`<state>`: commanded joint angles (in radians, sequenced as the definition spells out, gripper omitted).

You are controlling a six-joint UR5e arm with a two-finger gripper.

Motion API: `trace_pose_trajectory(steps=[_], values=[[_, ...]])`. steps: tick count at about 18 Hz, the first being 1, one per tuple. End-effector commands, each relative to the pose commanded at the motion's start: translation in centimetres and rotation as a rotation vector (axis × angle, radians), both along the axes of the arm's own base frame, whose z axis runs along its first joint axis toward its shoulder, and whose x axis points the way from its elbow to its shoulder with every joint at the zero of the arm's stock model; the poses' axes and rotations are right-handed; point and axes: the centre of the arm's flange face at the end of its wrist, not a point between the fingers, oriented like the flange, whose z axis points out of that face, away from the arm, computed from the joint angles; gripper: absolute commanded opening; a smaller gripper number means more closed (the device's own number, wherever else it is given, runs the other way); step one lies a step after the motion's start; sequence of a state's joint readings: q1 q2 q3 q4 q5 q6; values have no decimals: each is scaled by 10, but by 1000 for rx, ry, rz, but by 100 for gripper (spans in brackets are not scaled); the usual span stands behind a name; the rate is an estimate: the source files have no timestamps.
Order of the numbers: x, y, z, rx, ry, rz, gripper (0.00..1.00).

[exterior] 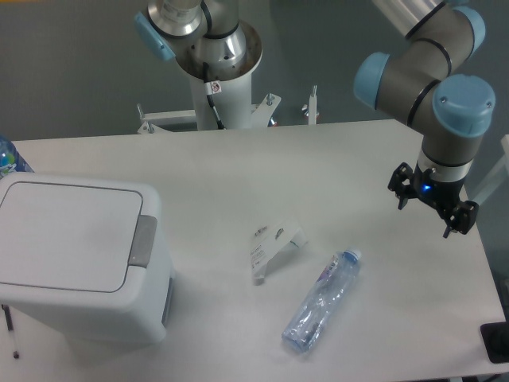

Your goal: Open the trash can

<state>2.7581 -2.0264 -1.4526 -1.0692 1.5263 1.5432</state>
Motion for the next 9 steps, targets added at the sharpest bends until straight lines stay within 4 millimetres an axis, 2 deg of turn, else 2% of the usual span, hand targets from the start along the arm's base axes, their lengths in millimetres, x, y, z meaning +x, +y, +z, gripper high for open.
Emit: trace_pose_trajectory(steps=[4,6,9], values=[[17,0,-5,59,-47,-8,100],[29,2,-7,109,-86,60,100],[46,24,-4,134,-119,235,100]])
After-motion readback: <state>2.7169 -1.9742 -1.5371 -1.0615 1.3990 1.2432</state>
